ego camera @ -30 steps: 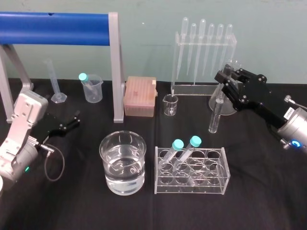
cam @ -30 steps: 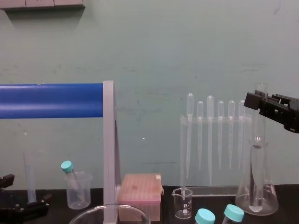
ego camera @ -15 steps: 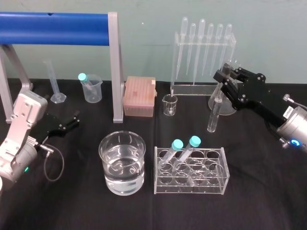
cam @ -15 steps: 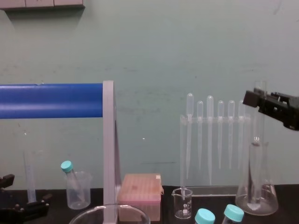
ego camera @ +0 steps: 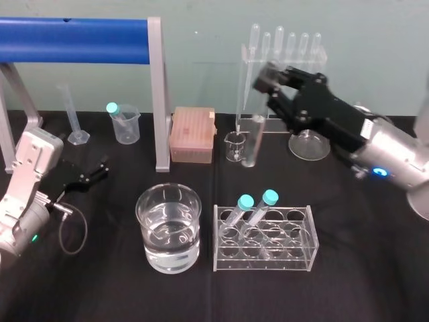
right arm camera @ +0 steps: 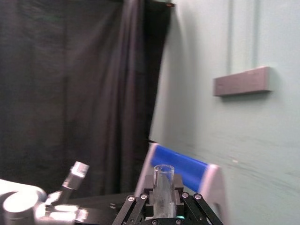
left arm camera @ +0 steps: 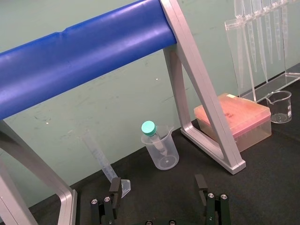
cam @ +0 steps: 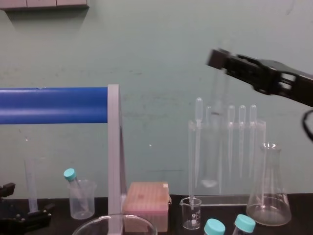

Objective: Hold the test tube with one hand and immerse one end into the beaker, then return it to the test tube rack.

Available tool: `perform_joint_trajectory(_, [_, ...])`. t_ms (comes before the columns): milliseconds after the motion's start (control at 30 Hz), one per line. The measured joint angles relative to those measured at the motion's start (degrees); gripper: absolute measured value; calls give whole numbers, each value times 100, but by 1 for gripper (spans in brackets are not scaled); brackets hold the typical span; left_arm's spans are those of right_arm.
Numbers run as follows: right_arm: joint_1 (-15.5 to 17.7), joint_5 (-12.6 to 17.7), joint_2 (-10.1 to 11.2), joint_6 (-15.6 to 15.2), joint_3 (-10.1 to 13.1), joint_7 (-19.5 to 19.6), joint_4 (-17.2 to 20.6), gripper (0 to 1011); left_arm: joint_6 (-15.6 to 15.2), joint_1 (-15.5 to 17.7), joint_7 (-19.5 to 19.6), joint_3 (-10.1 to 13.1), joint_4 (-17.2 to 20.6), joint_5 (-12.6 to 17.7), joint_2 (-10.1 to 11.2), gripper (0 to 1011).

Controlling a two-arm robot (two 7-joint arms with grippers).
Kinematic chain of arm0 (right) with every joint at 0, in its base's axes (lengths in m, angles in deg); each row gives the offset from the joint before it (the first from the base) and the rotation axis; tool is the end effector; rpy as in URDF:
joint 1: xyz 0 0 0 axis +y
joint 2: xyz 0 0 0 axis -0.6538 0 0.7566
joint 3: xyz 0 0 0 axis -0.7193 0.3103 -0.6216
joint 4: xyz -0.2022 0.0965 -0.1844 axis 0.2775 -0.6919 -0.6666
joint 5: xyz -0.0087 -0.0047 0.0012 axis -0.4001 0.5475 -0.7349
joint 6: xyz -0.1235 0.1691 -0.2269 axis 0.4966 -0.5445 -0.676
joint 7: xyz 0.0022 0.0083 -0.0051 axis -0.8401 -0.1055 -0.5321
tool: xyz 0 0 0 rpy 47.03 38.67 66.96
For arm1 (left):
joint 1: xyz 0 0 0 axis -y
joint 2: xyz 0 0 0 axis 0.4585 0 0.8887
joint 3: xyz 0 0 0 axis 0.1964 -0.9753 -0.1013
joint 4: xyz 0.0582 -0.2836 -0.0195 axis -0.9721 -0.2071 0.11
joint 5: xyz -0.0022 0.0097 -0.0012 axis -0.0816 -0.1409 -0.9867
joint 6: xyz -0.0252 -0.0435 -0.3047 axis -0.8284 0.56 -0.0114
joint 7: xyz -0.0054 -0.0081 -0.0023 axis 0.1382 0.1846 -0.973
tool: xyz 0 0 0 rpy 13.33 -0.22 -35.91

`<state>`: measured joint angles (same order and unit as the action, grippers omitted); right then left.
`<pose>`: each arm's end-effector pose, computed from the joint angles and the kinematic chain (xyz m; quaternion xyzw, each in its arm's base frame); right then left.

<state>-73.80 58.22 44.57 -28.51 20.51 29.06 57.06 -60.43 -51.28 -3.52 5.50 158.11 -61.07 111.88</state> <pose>0.4244 -0.0448 -0.2090 0.1574 -0.1032 -0.2083 0.9598 0.3581 0.0827 -0.3023 0.1415 -0.1325 0.5799 0.7913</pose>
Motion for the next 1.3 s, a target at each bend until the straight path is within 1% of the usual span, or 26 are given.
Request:
perform_joint_trajectory(33, [-50, 12, -29, -13, -52, -53, -20, 242, 0, 0, 0, 0, 0, 0, 0, 1000])
perform_joint_trajectory(67, [-143, 21, -84, -38, -167, -159, -56, 242, 0, 0, 0, 0, 0, 0, 0, 1000])
perform_joint_trajectory(200, [-324, 22, -187, -112, -393, -342, -148, 242, 0, 0, 0, 0, 0, 0, 0, 1000])
perform_joint_trajectory(233, [-396, 22, -248, -143, -496, -415, -203, 242, 0, 0, 0, 0, 0, 0, 0, 1000])
perform_joint_trajectory(267, [-423, 23, -271, -153, -536, -443, -224, 242, 0, 0, 0, 0, 0, 0, 0, 1000])
perform_joint_trajectory(300, [-484, 32, -332, -173, -630, -510, -272, 242, 0, 0, 0, 0, 0, 0, 0, 1000])
perform_joint_trajectory(367, [-540, 53, -391, -190, -708, -573, -309, 242, 0, 0, 0, 0, 0, 0, 0, 1000])
perform_joint_trajectory(400, [-587, 71, -439, -201, -785, -630, -338, 242, 0, 0, 0, 0, 0, 0, 0, 1000])
perform_joint_trajectory(533, [-664, 107, -521, -212, -915, -735, -385, 242, 0, 0, 0, 0, 0, 0, 0, 1000])
perform_joint_trajectory(667, [-763, 146, -626, -228, -1098, -852, -449, 242, 0, 0, 0, 0, 0, 0, 0, 1000])
perform_joint_trajectory(767, [-800, 152, -666, -238, -1180, -892, -491, 242, 0, 0, 0, 0, 0, 0, 0, 1000])
perform_joint_trajectory(833, [-845, 163, -710, -253, -1288, -929, -559, 242, 0, 0, 0, 0, 0, 0, 0, 1000])
perform_joint_trajectory(1067, [-944, 156, -777, -262, -1458, -933, -743, 242, 0, 0, 0, 0, 0, 0, 0, 1000])
perform_joint_trajectory(1300, [-1104, 8, -910, -241, -1645, -811, -1073, 242, 0, 0, 0, 0, 0, 0, 0, 1000])
